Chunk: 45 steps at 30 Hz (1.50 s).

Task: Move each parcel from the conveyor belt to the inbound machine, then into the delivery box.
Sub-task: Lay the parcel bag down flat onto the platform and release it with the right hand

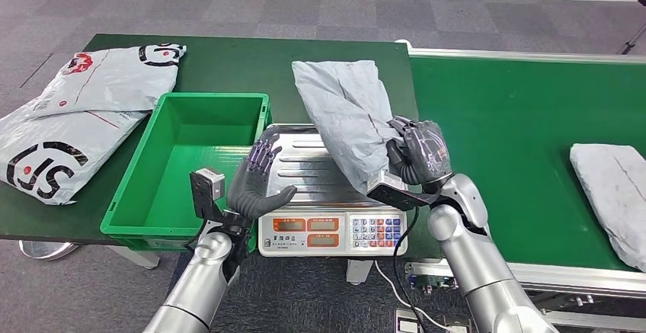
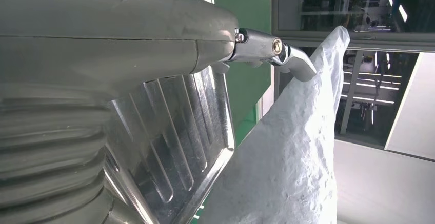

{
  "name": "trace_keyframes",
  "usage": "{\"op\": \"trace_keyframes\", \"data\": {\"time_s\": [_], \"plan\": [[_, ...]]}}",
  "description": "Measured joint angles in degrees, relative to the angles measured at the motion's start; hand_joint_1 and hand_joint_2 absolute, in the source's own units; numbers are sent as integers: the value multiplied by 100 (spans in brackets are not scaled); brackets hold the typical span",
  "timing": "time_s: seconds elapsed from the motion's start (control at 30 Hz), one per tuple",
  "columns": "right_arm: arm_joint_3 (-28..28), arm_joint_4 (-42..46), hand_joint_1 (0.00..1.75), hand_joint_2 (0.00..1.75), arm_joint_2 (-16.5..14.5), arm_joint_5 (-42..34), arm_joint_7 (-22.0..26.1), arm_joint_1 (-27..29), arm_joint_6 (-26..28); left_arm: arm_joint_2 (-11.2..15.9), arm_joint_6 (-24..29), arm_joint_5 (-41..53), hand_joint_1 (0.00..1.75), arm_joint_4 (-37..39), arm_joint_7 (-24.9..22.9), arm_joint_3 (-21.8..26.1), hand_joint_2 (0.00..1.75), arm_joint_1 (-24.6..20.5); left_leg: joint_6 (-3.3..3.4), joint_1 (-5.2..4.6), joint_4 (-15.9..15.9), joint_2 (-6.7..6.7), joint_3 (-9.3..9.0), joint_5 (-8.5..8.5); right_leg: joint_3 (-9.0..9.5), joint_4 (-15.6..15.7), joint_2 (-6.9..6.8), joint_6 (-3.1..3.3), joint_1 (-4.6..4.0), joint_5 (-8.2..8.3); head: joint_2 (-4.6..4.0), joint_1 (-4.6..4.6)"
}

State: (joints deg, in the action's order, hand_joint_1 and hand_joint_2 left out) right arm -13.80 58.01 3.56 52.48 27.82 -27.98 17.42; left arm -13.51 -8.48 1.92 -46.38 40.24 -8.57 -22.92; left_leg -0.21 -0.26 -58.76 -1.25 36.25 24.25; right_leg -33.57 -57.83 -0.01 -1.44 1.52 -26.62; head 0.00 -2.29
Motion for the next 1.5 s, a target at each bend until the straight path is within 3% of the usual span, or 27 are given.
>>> {"op": "trace_keyframes", "data": {"time_s": [0.13,0.3,0.7,1.17,1.4,1.43,1.5], "plan": [[-11,-33,175,175,0,-1,-85,-11,-159,0,1,0,0,1,0,0,175,-2,0,0,0,1,0,0,-1,0,0,0,0,0,0,0],[-198,-368,175,175,0,-65,-385,-49,-1289,-2,14,16,0,37,-1,-15,175,-62,0,1,0,4,0,0,-3,0,2,1,-1,0,0,0],[-1081,-1251,175,175,-19,-775,-121,-143,-2701,-2,110,27,0,181,-1,-95,175,-233,-9,1,-1,13,1,7,-11,0,18,4,0,-3,0,0],[-1549,-1556,175,175,-101,-1308,-160,-258,-2842,-2,111,26,0,224,0,-193,175,-253,-16,4,0,38,-8,12,-13,0,39,9,-2,-5,0,0],[-1850,-1623,175,175,-71,-1414,-157,-416,-3220,-2,111,17,0,217,0,-207,175,-253,-18,4,0,55,-15,19,-12,0,50,11,-2,-7,0,0],[-1900,-1635,151,175,-66,-1437,-81,-437,-3257,-1,114,16,0,217,0,-207,175,-253,-18,4,0,56,-16,19,-11,0,52,12,-2,-7,0,0],[-1991,-1645,65,175,-59,-1487,101,-448,-3184,2,124,12,0,210,0,-207,175,-252,-18,4,0,56,-16,20,-11,0,54,12,-3,-7,0,0]]}}
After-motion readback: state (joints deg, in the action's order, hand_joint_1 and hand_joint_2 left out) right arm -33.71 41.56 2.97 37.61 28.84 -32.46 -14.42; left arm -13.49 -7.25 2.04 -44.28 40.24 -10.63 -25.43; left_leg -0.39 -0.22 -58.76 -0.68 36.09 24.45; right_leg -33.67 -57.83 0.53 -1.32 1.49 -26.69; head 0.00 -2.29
